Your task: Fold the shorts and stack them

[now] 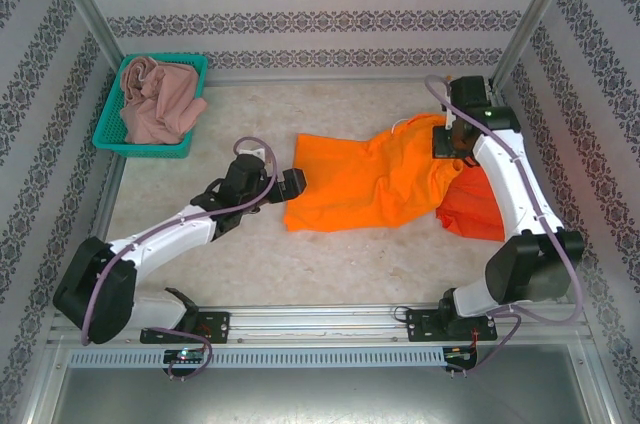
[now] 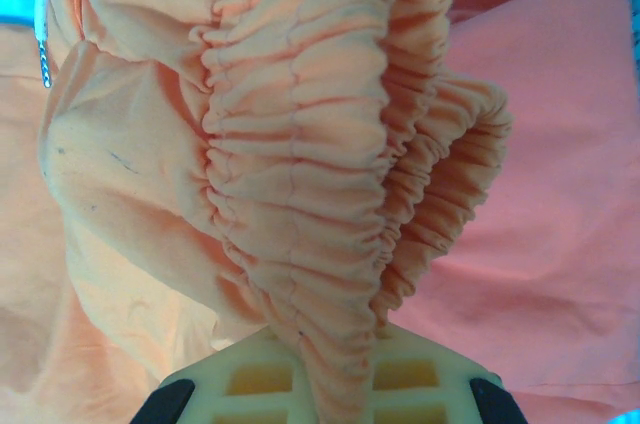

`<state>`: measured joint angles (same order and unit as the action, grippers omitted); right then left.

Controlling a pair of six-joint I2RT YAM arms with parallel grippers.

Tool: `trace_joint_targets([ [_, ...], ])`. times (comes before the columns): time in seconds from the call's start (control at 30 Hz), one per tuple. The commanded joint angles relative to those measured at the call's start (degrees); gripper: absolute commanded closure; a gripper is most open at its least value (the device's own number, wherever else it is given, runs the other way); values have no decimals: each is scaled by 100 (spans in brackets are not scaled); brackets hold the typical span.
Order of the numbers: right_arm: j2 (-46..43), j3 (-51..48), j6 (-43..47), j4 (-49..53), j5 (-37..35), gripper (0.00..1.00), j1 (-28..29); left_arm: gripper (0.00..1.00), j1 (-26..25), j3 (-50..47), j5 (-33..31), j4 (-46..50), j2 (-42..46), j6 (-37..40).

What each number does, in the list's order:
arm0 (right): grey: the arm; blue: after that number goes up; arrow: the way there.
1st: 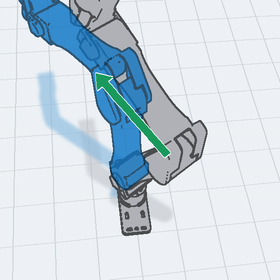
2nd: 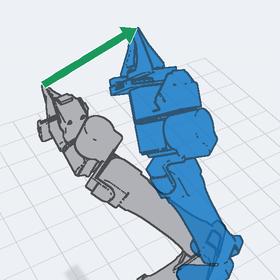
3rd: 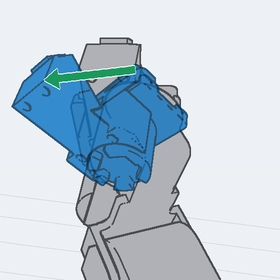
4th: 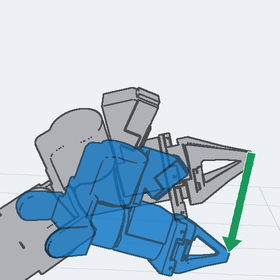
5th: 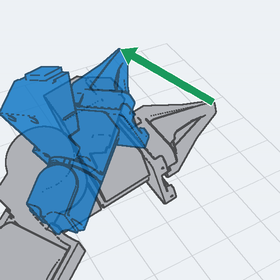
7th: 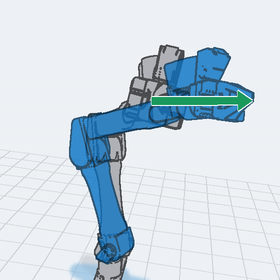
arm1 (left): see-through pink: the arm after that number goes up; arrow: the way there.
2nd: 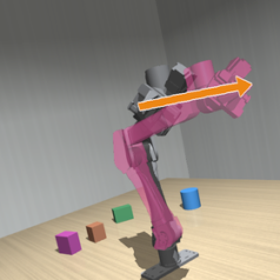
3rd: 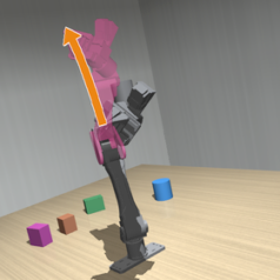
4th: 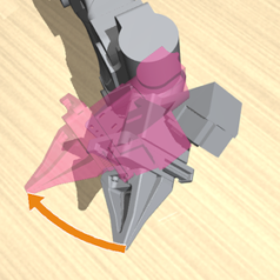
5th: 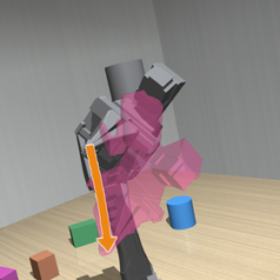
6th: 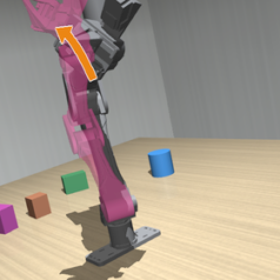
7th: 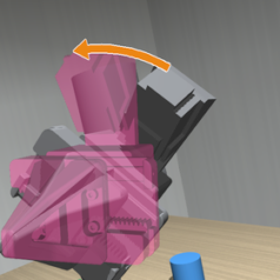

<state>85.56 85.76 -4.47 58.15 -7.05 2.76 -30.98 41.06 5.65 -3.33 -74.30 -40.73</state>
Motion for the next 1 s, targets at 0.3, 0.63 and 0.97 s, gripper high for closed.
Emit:
trace_joint_targets([
  [0.3, 770, 1566, -117, 1152, -1272, 100, 1174, 0, 269, -621, -278, 138, 698, -123],
  [0.63, 2060, 2718, -1161, 1574, -1538, 96, 2687, 0, 314, -846, -226, 35, 731, -244],
  [0.97, 3614, 4054, -1736, 1298, 1012, 30, 3429, 0, 417, -924, -160, 17, 977, -365],
])
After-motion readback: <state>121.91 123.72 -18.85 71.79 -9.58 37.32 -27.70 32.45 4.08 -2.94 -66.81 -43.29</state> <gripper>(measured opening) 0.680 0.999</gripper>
